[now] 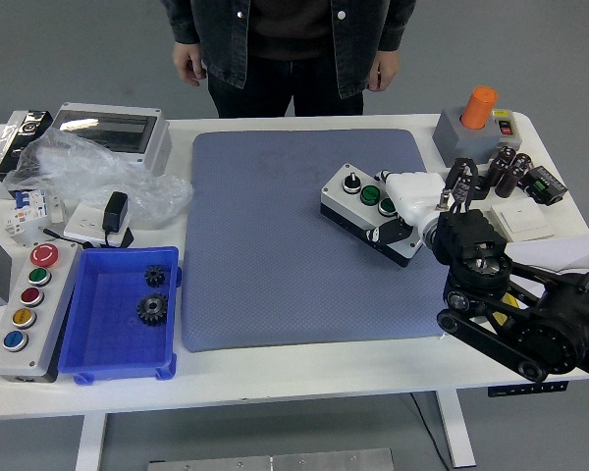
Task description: Pick up the button,place it on the desk,press the button,press the button
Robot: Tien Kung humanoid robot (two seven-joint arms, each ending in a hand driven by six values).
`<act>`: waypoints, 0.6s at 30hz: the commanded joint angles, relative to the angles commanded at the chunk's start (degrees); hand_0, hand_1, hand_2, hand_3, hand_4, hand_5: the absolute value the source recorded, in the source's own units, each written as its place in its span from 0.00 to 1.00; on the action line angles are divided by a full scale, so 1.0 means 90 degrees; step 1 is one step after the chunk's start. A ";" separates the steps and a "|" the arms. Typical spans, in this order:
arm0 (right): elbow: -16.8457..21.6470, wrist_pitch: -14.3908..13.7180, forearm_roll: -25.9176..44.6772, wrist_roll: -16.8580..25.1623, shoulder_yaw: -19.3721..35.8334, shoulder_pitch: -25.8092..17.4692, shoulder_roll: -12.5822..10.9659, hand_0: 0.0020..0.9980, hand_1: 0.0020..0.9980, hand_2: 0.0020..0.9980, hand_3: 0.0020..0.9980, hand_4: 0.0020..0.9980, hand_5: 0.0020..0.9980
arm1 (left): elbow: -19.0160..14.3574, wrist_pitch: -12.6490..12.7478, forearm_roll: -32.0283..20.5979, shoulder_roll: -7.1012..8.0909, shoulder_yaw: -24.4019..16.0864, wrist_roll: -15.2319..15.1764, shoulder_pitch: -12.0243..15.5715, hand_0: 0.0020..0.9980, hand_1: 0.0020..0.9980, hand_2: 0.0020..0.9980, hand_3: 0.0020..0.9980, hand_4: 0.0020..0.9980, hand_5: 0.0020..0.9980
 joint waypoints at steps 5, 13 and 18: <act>0.0209 -0.0202 0.0098 0.0704 -0.0311 0.0244 -0.0312 0.31 0.59 0.57 0.62 0.66 0.14 | 0.0001 0.0007 -0.0001 0.0003 0.0008 0.0003 -0.0019 0.71 0.76 0.69 0.72 0.78 0.44; 0.0576 -0.0202 0.0424 0.1783 -0.0541 0.0687 -0.0810 0.37 0.61 0.58 0.59 0.69 0.06 | 0.0005 0.0013 -0.0021 0.0020 0.0032 0.0004 -0.0041 0.71 0.76 0.69 0.72 0.78 0.44; 0.0704 -0.0158 0.0597 0.2290 -0.0846 0.0982 -0.1026 0.37 0.61 0.58 0.59 0.69 0.06 | 0.0005 0.0022 -0.0021 0.0026 0.0031 0.0001 -0.0060 0.71 0.76 0.69 0.72 0.78 0.44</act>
